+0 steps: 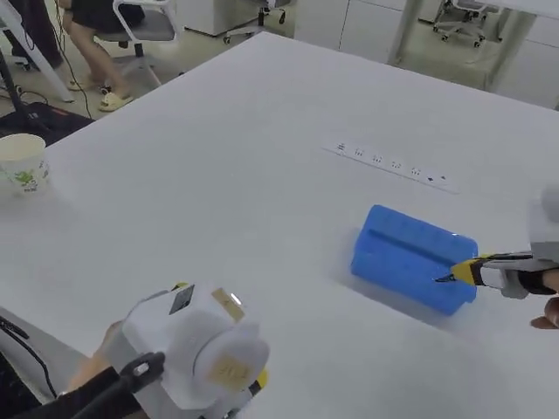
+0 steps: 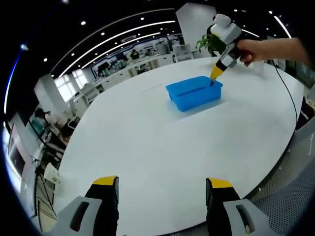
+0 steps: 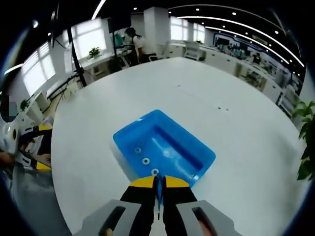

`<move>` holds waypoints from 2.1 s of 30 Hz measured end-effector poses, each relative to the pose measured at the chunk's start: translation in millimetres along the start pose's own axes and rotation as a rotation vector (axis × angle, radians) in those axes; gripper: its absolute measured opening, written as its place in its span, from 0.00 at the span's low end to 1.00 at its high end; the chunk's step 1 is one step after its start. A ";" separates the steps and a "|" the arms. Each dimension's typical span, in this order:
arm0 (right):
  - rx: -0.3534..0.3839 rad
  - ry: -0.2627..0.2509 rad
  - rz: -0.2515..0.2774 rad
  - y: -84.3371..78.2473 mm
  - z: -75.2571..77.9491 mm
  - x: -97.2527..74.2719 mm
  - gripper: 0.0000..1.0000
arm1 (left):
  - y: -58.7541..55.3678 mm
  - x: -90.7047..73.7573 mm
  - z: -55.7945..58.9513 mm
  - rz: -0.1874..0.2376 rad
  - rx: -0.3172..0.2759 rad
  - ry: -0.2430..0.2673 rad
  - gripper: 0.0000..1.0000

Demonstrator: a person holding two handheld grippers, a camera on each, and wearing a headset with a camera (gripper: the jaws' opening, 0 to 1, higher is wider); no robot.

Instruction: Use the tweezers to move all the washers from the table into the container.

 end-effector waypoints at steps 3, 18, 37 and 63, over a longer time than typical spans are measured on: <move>0.000 0.010 -0.032 2.1 5.0 5.6 0.01 | -0.8 0.8 0.1 -0.004 0.001 0.000 0.73; -0.073 0.056 -0.163 12.7 9.3 31.0 0.01 | -3.0 1.6 1.9 -0.017 0.006 -0.003 0.73; -0.161 0.064 -0.323 14.4 22.0 26.9 0.01 | -3.2 2.8 2.1 -0.026 0.012 -0.010 0.72; -0.097 0.027 -0.198 23.0 20.0 38.2 0.01 | -3.3 1.9 0.6 -0.033 0.008 -0.002 0.72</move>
Point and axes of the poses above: the centre of the closed fingertips' face, and the gripper's own axes: x roughly forward along the fingers, z roughly to its right, y roughly out of its top, the point moved 6 cm from there along -x, roughly backward along the fingers, and after that the axes turned 2 degrees about y, right-handed, at the moved point
